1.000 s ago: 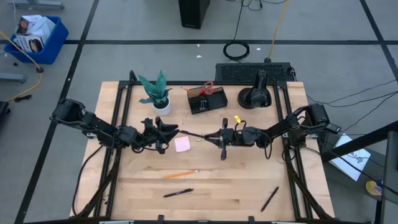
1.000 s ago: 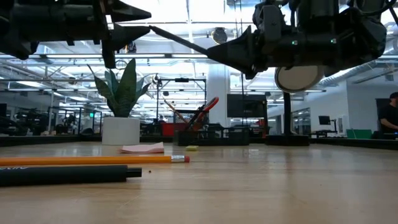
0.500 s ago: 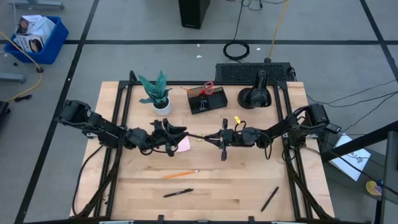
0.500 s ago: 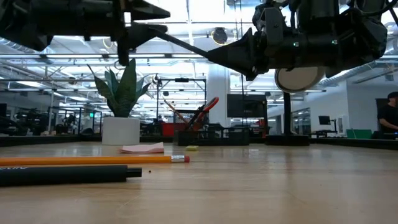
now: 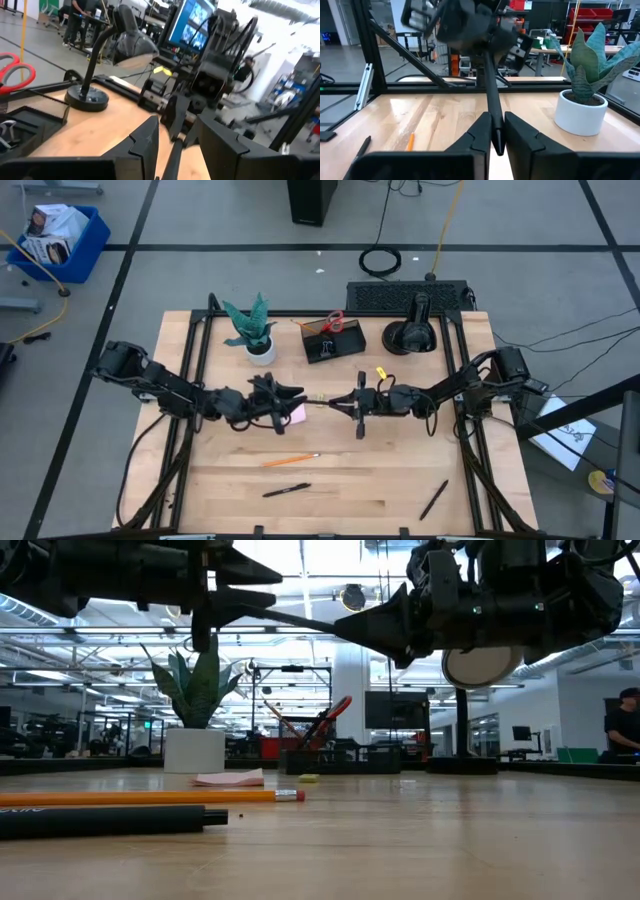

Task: Pick and place office supplies into organizer
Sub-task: Put the black pen into the black mesh desk organizer

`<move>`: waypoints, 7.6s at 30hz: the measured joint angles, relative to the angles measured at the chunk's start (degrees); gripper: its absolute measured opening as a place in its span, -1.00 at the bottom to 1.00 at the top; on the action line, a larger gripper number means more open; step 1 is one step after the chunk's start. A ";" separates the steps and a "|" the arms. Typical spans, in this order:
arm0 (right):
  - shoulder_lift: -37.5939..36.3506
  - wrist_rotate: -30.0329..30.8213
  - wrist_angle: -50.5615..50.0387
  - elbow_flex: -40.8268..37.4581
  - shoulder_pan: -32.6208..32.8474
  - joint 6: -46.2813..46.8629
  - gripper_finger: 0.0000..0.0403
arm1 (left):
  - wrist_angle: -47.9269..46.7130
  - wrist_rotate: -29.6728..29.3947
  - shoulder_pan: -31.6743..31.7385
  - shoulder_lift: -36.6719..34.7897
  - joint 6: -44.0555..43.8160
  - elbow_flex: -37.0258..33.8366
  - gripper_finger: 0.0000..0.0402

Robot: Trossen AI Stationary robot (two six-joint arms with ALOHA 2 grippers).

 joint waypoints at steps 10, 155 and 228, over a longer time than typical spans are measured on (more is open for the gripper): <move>-0.04 -2.27 0.40 0.11 -0.07 0.11 -0.89 | -6.29 0.11 -0.04 0.02 -4.02 0.05 -0.32; -0.33 -5.20 -11.61 0.09 -1.18 -0.32 -0.50 | -21.64 -1.86 -3.87 -12.00 2.23 -0.55 -0.75; -0.37 -7.02 -24.06 0.04 5.35 9.25 -0.55 | -104.35 22.58 46.04 20.19 -2.80 67.06 -0.75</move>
